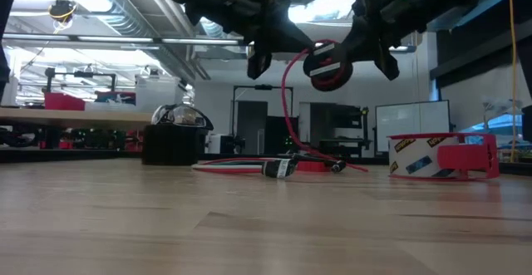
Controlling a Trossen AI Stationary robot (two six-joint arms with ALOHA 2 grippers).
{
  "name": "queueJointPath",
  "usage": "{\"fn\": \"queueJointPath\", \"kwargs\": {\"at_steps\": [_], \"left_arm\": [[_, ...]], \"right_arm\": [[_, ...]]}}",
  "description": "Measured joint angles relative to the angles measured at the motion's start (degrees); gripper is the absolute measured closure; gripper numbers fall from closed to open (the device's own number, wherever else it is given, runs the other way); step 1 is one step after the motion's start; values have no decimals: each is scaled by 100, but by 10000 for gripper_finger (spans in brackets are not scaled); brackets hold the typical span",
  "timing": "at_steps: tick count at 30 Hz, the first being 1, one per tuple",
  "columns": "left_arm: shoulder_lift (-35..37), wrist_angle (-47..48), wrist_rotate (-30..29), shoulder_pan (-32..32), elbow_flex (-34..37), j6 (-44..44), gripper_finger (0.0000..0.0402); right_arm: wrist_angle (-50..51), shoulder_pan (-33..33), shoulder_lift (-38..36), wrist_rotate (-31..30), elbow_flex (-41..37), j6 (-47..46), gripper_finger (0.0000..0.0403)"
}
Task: Coil cords
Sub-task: Coil the red wire onto the spool
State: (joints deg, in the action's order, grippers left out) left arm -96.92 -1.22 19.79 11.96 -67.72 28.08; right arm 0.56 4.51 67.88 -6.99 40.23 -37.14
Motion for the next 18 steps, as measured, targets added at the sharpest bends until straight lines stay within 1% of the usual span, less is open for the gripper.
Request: {"fn": "queueJointPath", "kwargs": {"at_steps": [7,9,13,18], "left_arm": [[0,-104,0,25,0,7,401],[0,-82,84,25,0,0,401],[11,-82,355,92,0,-124,401],[178,22,398,222,1,-318,401]], "right_arm": [[-4,-2,-22,61,0,-42,402],[1,-2,-54,66,-2,-46,402],[14,-4,-219,74,-2,-53,402],[192,-2,-517,176,-2,-102,402]]}}
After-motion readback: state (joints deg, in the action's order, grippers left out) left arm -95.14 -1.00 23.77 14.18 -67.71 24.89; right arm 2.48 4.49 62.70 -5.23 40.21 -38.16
